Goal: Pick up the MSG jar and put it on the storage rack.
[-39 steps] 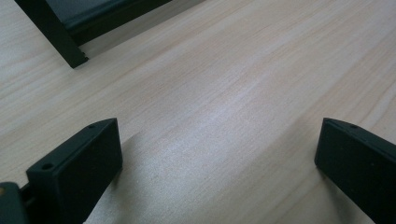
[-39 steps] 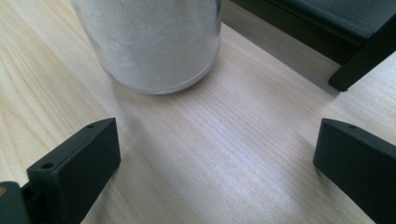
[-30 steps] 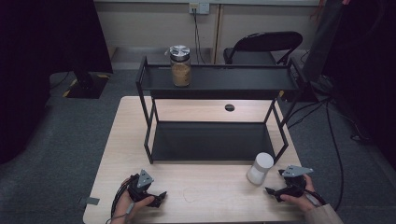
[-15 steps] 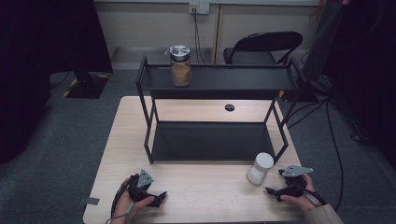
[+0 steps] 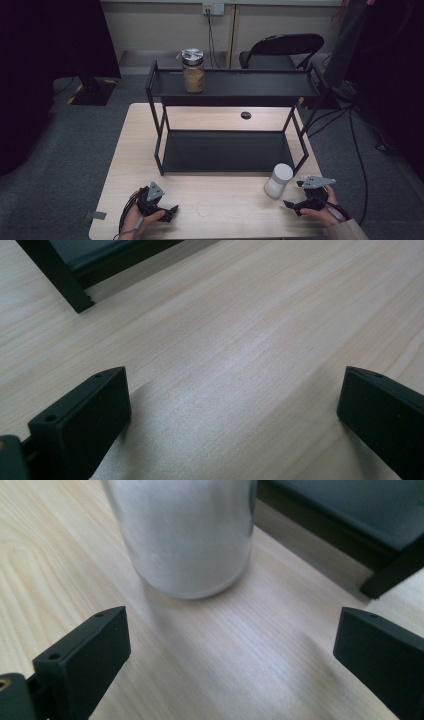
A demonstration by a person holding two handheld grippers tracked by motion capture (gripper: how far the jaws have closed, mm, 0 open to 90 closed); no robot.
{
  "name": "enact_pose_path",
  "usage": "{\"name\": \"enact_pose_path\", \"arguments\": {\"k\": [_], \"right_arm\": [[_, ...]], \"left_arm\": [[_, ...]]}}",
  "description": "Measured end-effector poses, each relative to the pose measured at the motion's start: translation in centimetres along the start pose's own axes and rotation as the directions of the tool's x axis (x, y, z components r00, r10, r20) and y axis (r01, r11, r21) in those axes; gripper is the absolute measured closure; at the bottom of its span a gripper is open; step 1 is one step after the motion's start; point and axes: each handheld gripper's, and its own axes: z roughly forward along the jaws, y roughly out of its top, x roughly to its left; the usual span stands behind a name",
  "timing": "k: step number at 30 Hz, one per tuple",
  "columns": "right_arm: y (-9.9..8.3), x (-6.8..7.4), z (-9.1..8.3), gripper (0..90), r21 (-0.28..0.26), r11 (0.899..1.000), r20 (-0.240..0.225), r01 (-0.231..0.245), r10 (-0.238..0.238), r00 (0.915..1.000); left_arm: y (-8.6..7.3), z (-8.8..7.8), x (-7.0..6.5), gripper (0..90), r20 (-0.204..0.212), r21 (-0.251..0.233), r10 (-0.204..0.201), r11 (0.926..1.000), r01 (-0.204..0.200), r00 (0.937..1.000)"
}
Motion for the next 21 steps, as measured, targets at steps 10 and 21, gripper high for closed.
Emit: {"name": "enact_pose_path", "arguments": {"k": [10, 21], "right_arm": [[0.9, -0.6, -0.9, 0.4, -0.045, 0.999, -0.050, 0.010, -0.012, 0.9987], [1.8, -0.7, -0.9, 0.4, -0.088, 0.996, -0.092, 0.016, -0.024, 0.9955]], "left_arm": [[0.0, 0.0, 0.0, 0.0, -0.001, 0.000, -0.001, 1.0000, 0.001, 1.0000], [0.0, 0.0, 0.0, 0.0, -0.001, 0.000, -0.001, 1.0000, 0.001, 1.0000]]}}
